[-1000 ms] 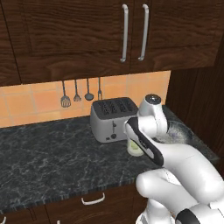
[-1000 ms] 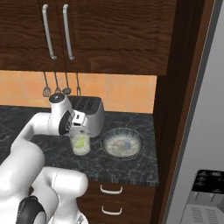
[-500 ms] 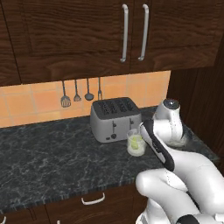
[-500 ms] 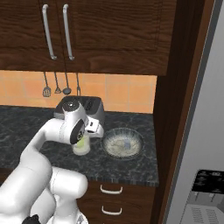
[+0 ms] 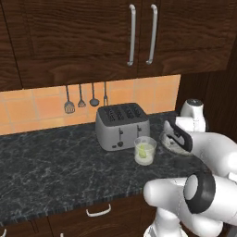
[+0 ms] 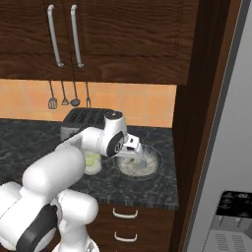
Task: Grab a lemon wedge from the fridge and one ice cube from the ice bowl, and put them in the glass of lemonade.
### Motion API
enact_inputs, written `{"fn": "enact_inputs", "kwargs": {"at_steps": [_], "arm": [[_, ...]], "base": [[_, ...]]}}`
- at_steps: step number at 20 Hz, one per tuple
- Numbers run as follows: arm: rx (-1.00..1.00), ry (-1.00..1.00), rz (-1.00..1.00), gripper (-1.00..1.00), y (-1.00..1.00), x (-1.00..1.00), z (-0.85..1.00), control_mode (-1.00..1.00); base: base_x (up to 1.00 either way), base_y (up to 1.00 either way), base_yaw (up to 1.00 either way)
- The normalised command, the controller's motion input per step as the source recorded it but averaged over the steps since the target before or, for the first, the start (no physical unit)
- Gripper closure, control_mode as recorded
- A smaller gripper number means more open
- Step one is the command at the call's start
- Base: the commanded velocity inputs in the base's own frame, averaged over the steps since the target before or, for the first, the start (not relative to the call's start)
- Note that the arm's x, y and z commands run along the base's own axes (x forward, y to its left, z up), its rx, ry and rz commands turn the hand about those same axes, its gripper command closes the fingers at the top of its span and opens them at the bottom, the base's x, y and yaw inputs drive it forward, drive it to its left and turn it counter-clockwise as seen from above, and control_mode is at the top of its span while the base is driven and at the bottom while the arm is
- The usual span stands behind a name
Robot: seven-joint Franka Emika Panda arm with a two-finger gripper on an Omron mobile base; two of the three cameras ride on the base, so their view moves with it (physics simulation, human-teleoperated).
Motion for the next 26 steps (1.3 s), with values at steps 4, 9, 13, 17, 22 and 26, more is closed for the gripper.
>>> {"fn": "enact_inputs", "kwargs": {"at_steps": [4, 9, 13, 17, 22, 26], "arm": [[0.06, 0.00, 0.00, -1.00, -0.22, 0.30, -0.30, -1.00], [0.04, 0.00, 0.00, -1.00, -0.04, 0.00, -0.47, -1.00], [0.00, 0.00, 0.00, -1.00, -0.20, 0.00, -0.24, -1.00], [0.00, -0.01, 0.00, -1.00, -0.25, 0.00, -0.02, -1.00], [0.00, 0.00, 0.00, -1.00, -0.14, 0.06, -0.35, -1.00], [0.00, -0.01, 0.00, -1.00, 0.00, 0.03, -0.09, -1.00]], "base": [[0.00, 0.00, 0.00], [0.00, 0.00, 0.00], [0.00, 0.00, 0.00], [0.00, 0.00, 0.00], [0.00, 0.00, 0.00], [0.00, 0.00, 0.00]]}}
